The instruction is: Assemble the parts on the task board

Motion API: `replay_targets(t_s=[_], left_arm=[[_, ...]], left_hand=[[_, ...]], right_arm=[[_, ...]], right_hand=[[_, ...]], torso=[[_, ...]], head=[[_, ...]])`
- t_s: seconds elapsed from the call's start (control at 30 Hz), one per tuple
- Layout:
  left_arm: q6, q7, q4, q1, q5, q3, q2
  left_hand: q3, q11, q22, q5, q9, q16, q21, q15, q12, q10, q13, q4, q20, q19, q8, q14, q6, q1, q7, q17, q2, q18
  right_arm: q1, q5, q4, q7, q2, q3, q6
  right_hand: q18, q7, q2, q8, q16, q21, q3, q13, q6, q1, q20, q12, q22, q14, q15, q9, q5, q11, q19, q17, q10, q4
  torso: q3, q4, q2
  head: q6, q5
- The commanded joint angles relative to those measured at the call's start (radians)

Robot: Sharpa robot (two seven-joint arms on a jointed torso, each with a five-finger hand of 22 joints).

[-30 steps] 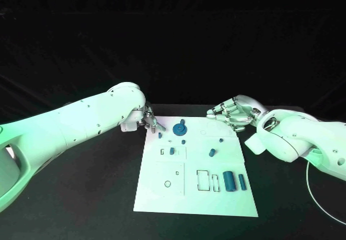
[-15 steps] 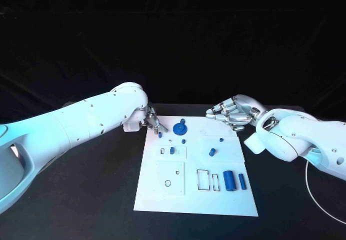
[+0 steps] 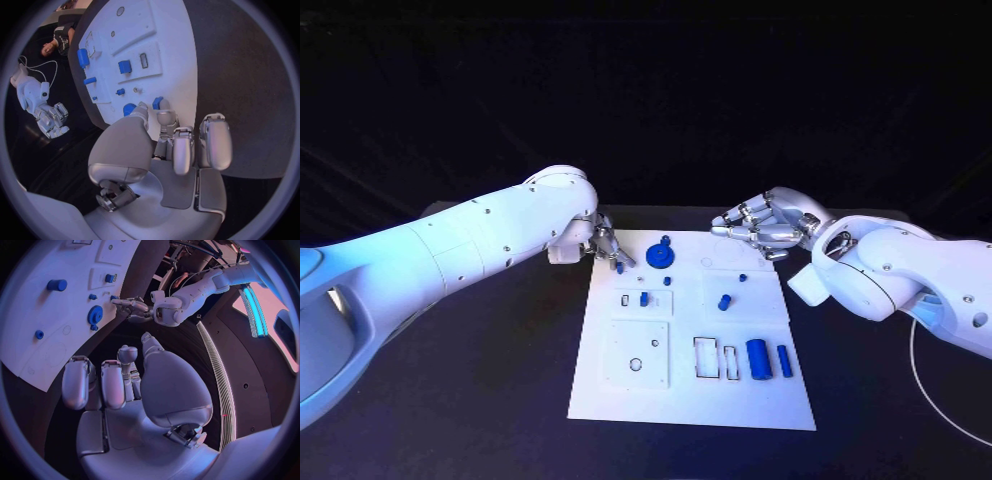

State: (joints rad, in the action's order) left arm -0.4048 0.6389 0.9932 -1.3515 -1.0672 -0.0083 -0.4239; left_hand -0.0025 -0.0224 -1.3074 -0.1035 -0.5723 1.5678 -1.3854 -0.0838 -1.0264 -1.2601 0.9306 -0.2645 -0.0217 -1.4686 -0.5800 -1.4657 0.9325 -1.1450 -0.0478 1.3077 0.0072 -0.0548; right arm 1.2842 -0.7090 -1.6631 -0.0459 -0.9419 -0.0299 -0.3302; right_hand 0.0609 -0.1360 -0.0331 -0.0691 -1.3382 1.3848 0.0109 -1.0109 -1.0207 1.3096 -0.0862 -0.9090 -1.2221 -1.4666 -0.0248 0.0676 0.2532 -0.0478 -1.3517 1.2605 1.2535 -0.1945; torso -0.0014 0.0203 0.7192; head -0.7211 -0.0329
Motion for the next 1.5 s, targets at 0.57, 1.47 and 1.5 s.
replay_targets(t_s=[0.57, 1.47, 1.5], left_arm=[[0.011, 0.002, -0.011, 0.001, 0.009, 0.000, 0.009], [0.242, -0.080, 0.248, 0.011, 0.099, -0.005, -0.172], [0.251, -0.085, 0.266, 0.015, 0.100, -0.005, -0.184]], left_hand=[[0.154, -0.009, -0.068, -0.013, 0.010, 0.003, 0.000, -0.010, 0.009, 0.006, -0.015, 0.106, 0.008, -0.041, 0.005, -0.105, -0.022, -0.175, 0.008, 0.263, 0.080, 0.004], [0.727, -0.007, -0.081, -0.149, -0.007, 0.003, 0.003, -0.005, -0.010, -0.044, -0.003, 0.269, 0.004, -0.046, -0.047, -0.105, -0.010, 0.007, 0.002, 0.263, -0.093, 0.006], [0.730, -0.008, -0.083, -0.153, -0.006, 0.003, 0.002, -0.006, -0.012, -0.046, -0.001, 0.271, 0.005, -0.046, -0.047, -0.105, -0.009, 0.010, 0.003, 0.263, -0.095, 0.006]], right_arm=[[-0.001, -0.005, 0.000, 0.007, 0.001, 0.000, 0.020], [-0.001, -0.011, -0.001, -0.002, -0.004, -0.001, 0.032], [-0.001, -0.011, -0.001, -0.002, -0.004, -0.001, 0.032]], right_hand=[[0.020, 0.002, 0.011, -0.004, 0.006, -0.004, 0.006, 0.000, 0.000, -0.001, 0.002, 0.004, 0.001, -0.040, -0.001, 0.001, 0.004, 0.000, 0.006, 0.000, -0.006, 0.000], [0.020, 0.002, 0.012, -0.004, 0.006, -0.005, 0.009, -0.003, -0.001, 0.001, 0.002, 0.000, 0.002, -0.040, -0.001, 0.001, 0.009, 0.000, 0.006, 0.000, -0.005, -0.001], [0.020, 0.002, 0.012, -0.005, 0.007, -0.005, 0.010, -0.003, -0.001, 0.002, 0.002, -0.001, 0.002, -0.040, -0.001, 0.001, 0.012, 0.000, 0.006, -0.001, -0.004, -0.001]], torso=[[0.0004, 0.0004, -0.001], [0.0053, 0.0100, -0.008], [0.0056, 0.0110, -0.009]], head=[[-0.004, 0.002], [-0.008, -0.002], [-0.008, -0.001]])
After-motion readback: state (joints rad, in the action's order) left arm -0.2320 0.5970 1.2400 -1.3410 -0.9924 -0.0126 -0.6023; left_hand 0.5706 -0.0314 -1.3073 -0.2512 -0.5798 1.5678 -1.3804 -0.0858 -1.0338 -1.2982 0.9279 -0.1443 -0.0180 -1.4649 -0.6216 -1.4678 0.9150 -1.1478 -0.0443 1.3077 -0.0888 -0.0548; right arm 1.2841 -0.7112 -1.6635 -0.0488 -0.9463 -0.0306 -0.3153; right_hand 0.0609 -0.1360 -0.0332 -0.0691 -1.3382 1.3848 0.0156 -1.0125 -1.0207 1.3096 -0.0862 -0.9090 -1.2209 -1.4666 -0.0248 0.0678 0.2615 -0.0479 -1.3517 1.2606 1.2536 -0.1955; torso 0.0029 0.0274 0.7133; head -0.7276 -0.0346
